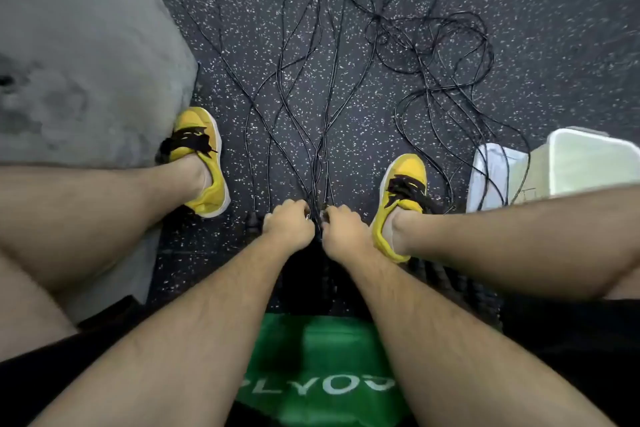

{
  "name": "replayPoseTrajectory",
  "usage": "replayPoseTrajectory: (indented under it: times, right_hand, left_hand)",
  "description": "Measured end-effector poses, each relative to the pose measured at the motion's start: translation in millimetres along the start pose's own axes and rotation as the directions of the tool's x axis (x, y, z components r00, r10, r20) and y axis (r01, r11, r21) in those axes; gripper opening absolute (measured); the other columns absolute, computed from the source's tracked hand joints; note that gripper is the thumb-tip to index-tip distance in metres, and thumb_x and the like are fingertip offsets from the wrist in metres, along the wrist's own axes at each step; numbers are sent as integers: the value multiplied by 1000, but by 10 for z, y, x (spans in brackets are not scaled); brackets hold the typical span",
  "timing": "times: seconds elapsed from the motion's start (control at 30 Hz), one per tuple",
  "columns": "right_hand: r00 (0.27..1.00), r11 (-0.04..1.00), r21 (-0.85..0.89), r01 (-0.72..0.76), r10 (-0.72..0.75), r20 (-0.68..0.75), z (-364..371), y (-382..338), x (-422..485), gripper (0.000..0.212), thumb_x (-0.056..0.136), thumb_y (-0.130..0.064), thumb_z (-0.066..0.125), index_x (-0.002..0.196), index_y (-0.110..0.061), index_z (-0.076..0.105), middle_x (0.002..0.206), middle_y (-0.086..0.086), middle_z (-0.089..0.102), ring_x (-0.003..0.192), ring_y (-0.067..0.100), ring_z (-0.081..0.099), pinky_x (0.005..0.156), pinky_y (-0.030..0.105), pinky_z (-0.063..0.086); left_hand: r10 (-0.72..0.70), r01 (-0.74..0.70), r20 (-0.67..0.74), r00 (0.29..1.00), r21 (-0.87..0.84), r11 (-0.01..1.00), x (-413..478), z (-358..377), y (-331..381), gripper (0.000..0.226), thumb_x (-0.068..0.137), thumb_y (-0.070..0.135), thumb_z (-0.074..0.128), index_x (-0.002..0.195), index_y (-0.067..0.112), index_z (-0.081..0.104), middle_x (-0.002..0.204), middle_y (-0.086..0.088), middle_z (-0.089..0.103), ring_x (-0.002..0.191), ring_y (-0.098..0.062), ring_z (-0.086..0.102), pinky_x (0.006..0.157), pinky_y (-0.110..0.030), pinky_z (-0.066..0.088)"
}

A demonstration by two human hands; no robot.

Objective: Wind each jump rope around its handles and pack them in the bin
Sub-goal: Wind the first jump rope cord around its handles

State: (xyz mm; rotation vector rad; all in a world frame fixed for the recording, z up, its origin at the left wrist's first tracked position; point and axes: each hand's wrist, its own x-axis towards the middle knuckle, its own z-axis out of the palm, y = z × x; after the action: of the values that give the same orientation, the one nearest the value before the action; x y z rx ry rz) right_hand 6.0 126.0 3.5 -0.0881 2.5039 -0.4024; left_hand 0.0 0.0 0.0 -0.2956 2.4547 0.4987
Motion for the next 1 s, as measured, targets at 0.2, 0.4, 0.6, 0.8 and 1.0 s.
replayPoseTrajectory:
  times: [0.2, 0.4, 0.6, 0.8, 1.0]
  right_hand:
    - [990, 995, 8, -98, 96, 105, 104, 1, 202, 48, 93, -51, 58, 130, -20, 53, 131, 7, 52, 123, 32, 50, 102, 45, 43]
    - [991, 993, 37, -111, 108, 74, 187, -89, 169, 31, 93, -27, 51, 121, -16, 57, 125, 9, 51, 116, 35, 54, 97, 42, 45]
    - [989, 979, 169, -111, 93, 112, 223, -131, 146, 22, 90, -25, 50, 108, -15, 59, 116, 8, 63, 109, 33, 59, 89, 38, 49]
    - [993, 946, 322, -49, 10, 122, 215, -158, 84, 9, 91, -19, 47, 84, -24, 49, 100, 5, 68, 93, 30, 60, 73, 33, 44]
    - [988, 919, 390, -54, -8, 155, 269, -155, 116, 14, 82, -18, 55, 69, -22, 51, 73, -5, 62, 78, 23, 58, 75, 32, 49]
  left_hand:
    - [-134, 128, 162, 978, 45, 991, 72, 205, -175, 39, 95, 33, 55, 133, 26, 49, 137, -3, 53, 129, -27, 50, 105, -44, 39]
    - [-163, 176, 157, 974, -69, 982, 30, 313, -311, 33, 96, 30, 51, 128, 22, 52, 132, -7, 51, 120, -30, 54, 96, -40, 47]
    - [-167, 187, 86, 982, -342, 921, 83, 245, -194, 27, 104, 32, 42, 116, 21, 63, 128, -7, 64, 118, -29, 58, 99, -35, 46]
    - [-258, 303, 159, 953, -464, 832, 118, 269, -146, 36, 102, 43, 46, 118, 14, 62, 126, -10, 66, 119, -30, 58, 100, -33, 44]
    - [-315, 322, 150, 937, -720, 615, 135, 280, -179, 21, 102, 25, 54, 114, 12, 64, 111, -3, 69, 100, -20, 61, 87, -25, 44]
